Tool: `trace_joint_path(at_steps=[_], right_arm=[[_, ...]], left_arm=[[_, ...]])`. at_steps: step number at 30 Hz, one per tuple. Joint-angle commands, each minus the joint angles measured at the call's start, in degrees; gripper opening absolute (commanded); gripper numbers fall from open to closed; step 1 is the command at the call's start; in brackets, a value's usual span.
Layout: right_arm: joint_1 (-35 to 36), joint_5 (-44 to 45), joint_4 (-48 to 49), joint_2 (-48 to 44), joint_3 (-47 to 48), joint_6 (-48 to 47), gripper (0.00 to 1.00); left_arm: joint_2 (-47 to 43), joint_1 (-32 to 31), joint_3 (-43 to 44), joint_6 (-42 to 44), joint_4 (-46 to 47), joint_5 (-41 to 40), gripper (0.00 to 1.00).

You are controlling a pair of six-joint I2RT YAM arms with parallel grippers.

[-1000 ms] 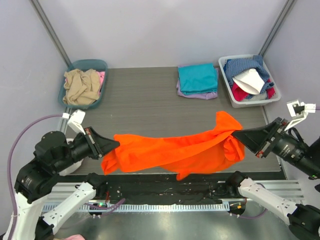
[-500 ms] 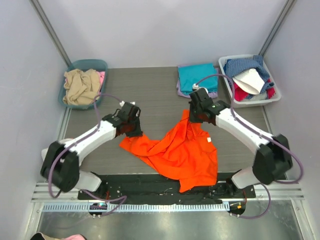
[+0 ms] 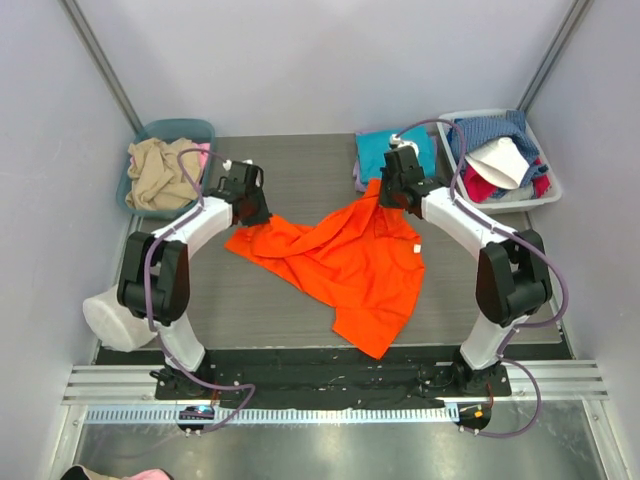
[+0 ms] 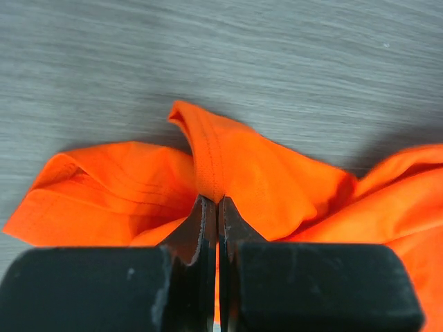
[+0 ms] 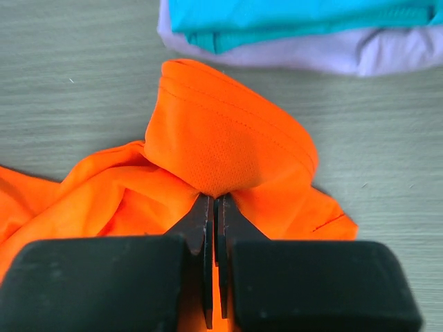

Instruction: Fold and stack the t-shirts

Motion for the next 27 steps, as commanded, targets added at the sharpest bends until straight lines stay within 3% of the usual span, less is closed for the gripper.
trace_joint_path(at_steps=[1,8,13,16,21,27], right_arm=[[-0.05,2.31,0.01,-7.01,6.03,-3.61,0.01],[-0.13,3.28,-4.38,-12.94,8.67,-5.02,0.01],[-0.22,1.0,-4.74,-11.53,6.31,-3.88,0.01],[-0.13,-0.67,-5.53,-15.73,4.37,-3.35,0.01],[-0.13,-2.17,-14.65,-27.59,7.43,-4.41,0.01],[-0.22,-4.54,-34.4,-38.15,22.19,-5.37,0.01]], left_arm=[[-4.08,-0.28,6.17,3.48,-0.54,5.11,0.0],[-10.24,-0.28,9.96,6.64,-5.63,3.19,0.0],[-10.59,-0.28,7.16,7.18,-6.43,3.09,0.0],[-13.14,-0.28,6.01,6.74,-8.18,5.72,0.0],[-28.94,-1.07,3.99,4.98,-15.12,8.98,0.0],[-48.87,-1.86,7.32,-0.99,-28.48,12.23,0.0]])
